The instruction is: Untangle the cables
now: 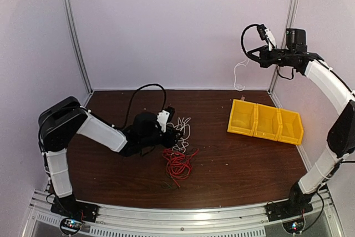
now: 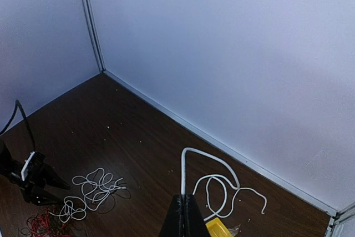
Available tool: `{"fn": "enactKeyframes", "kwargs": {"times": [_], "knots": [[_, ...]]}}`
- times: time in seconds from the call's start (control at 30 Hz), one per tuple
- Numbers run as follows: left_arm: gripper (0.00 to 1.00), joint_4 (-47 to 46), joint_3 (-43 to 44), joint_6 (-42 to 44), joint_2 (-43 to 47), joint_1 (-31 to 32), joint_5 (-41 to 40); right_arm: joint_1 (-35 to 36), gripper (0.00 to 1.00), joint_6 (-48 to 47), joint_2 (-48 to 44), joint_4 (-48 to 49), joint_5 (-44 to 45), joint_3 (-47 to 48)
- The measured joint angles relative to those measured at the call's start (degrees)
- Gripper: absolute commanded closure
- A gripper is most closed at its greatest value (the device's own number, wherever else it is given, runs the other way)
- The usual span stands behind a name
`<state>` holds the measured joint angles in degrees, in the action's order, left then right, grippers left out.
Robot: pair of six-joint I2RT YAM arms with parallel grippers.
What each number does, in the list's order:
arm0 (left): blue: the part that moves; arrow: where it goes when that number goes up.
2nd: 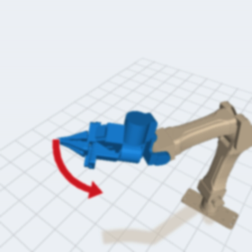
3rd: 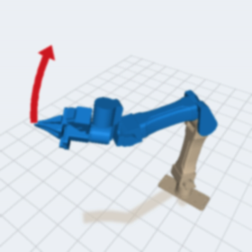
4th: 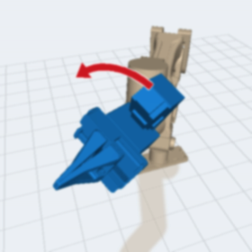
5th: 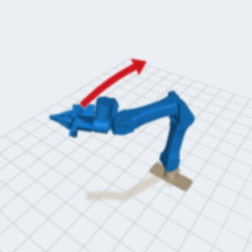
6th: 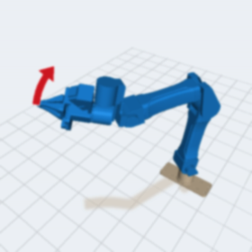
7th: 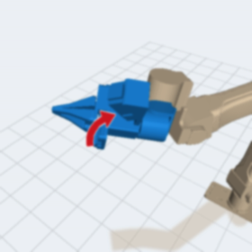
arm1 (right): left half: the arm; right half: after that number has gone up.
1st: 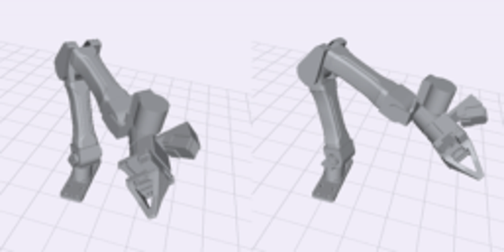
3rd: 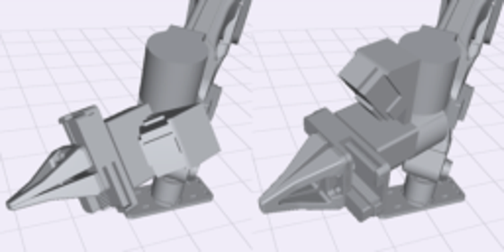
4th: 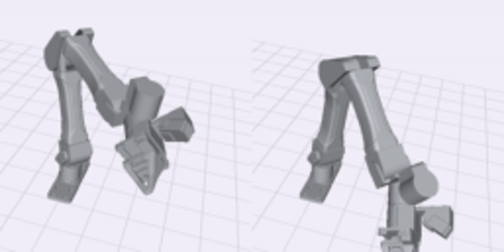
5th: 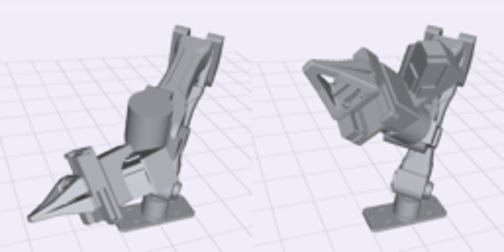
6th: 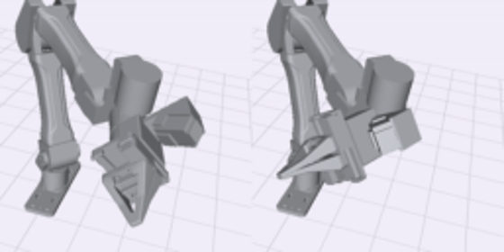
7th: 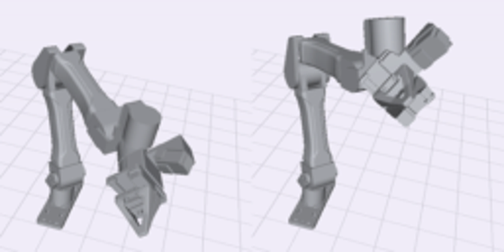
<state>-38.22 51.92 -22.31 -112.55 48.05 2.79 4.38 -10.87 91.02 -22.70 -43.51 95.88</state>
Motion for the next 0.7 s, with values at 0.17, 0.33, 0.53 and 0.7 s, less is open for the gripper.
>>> {"fn": "enactKeyframes", "kwargs": {"times": [0.17,0.33,0.53,0.7], "knots": [[0.50,1.2,-1.4,0.3,6.3,0.2,0.0,-1.4,1.00,-1.3,0.0,0.4,2.0,-3.3],[0.50,2.9,-4.1,0.3,11.0,0.2,-1.6,-2.5,1.00,-1.4,-0.1,0.7,2.5,-5.5],[0.50,5.2,-4.7,0.4,13.3,0.2,-5.2,-2.7,1.00,-1.4,-1.8,0.6,2.5,-5.7],[0.50,5.9,-5.3,0.5,13.9,0.2,-6.6,-2.7,1.00,-1.4,-6.7,0.3,2.4,-6.7]]}}
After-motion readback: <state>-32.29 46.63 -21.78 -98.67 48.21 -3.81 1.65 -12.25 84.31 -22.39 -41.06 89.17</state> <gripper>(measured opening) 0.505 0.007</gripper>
